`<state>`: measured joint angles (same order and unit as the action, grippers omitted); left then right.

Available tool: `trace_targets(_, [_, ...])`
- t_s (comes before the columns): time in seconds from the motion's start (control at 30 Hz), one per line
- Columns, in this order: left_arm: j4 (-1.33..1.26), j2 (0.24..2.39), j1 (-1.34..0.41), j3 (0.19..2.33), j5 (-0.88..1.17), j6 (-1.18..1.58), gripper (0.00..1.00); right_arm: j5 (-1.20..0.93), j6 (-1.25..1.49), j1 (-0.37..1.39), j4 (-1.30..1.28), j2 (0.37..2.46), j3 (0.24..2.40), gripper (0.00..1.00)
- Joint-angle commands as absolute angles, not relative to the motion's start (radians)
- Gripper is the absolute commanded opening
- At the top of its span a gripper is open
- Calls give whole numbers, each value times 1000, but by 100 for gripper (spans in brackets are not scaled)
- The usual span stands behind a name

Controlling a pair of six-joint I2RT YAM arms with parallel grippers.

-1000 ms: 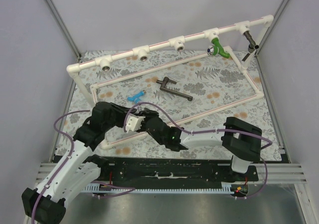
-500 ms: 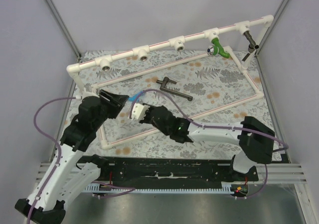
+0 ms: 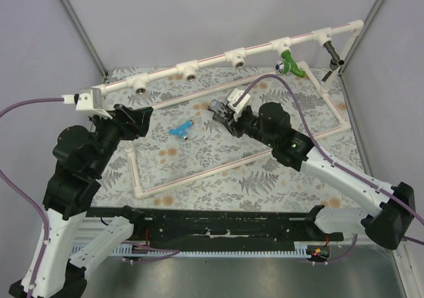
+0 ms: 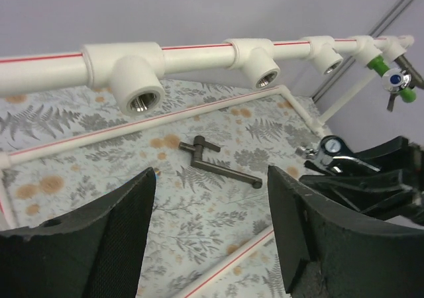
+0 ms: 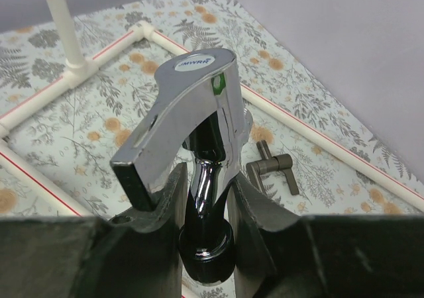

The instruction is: Install the water faucets

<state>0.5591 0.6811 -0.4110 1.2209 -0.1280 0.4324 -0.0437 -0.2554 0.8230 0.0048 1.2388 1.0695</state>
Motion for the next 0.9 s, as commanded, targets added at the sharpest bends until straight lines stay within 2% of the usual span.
trace_targets(0.0, [598, 712, -410, 1278, -87, 167, 73, -164, -114, 796, 49, 1163, 1120, 0])
trace_targets(0.13, [618, 727, -408, 1292, -144, 123, 76, -160, -144, 795, 14, 1166, 1169, 0])
trace_targets(0.27, [664, 770, -410, 1331, -285, 201, 79, -150, -348, 795, -48, 1175, 1201, 0])
trace_targets(0.53, [765, 856, -408, 1396, -443, 321, 82, -38, -800, 795, 150, 1141, 1085, 0])
trace_targets(0.7, [689, 781, -408, 1273, -596, 276, 84, -14, -902, 793, 201, 1160, 1055, 0])
trace_targets(0.87, [493, 655, -407, 1030, -756, 177, 86, -40, -888, 793, 273, 1149, 1009, 0])
